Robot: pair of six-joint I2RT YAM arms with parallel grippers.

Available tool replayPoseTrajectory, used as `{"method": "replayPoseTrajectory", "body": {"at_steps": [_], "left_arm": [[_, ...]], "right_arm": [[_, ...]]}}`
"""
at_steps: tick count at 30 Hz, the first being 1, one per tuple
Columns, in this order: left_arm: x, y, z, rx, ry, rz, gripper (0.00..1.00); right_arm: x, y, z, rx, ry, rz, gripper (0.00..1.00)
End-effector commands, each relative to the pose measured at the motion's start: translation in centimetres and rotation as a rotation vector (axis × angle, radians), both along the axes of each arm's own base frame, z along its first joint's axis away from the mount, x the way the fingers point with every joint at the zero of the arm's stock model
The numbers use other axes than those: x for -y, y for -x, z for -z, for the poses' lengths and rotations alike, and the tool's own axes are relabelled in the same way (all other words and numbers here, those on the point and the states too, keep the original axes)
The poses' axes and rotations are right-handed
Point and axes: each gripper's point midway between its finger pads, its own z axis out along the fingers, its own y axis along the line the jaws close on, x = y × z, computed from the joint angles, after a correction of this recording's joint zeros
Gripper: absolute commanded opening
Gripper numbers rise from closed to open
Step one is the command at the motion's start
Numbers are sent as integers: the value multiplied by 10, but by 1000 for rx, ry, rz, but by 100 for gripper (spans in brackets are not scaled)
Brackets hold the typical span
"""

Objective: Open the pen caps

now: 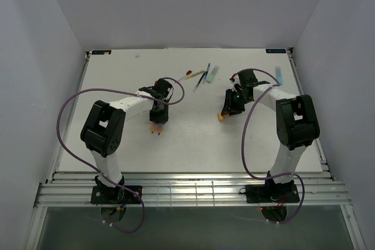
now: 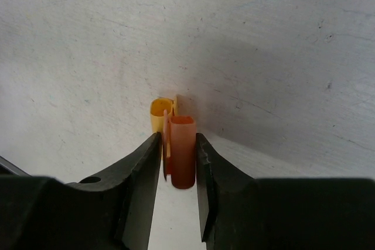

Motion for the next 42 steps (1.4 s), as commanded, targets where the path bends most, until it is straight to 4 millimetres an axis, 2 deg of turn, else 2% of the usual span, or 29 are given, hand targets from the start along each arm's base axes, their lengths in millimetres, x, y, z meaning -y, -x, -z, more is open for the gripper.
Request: {"method": "replayPoseTrajectory", "body": {"at_steps": [1,8,13,18,24,26,30,31,32,33,34,35,36,37,38,39,40,41,42], "left_arm": [[1,-5,-10,31,12,-10,44],[0,-5,-16,49,14,-10,45],[2,-11,-29,79,26,-11,45],[7,-24,-56,140,49,-17,46],[12,-36,-96,226,90,-22,52],[15,-41,-116,275,118,-27,53],[21,-45,-154,363,191,-42,58],[24,-48,-173,415,233,-38,59],[26,-48,-182,445,256,-31,60],[31,-53,-193,499,295,-23,62],[35,-53,-203,532,334,-11,73],[39,-50,-223,586,389,6,80],[46,-53,-233,642,442,38,87],[52,-50,-244,671,487,64,98],[53,-46,-260,718,527,71,98],[57,-48,-279,787,579,84,98],[56,-46,-281,807,596,78,98],[59,-38,-295,843,641,103,98],[60,-39,-301,887,672,113,98]], "right_arm": [[0,1,1,8,-9,-8,35],[1,2,0,13,-8,-6,40],[2,0,-4,23,-5,1,44],[2,-4,-15,49,-5,14,49],[7,-17,-48,119,20,51,58],[9,-28,-68,167,31,63,62],[28,-52,-106,299,126,136,79],[34,-58,-119,342,147,159,90],[39,-69,-135,397,167,184,100],[55,-80,-145,443,231,242,90],[65,-90,-153,472,247,287,90],[71,-103,-168,519,254,325,90],[84,-114,-167,528,296,371,90],[96,-125,-171,542,317,404,90],[102,-138,-188,582,316,432,90],[103,-150,-175,554,309,425,90],[118,-156,-172,525,299,458,90],[119,-167,-182,531,255,468,90],[136,-174,-164,478,249,501,90]]}}
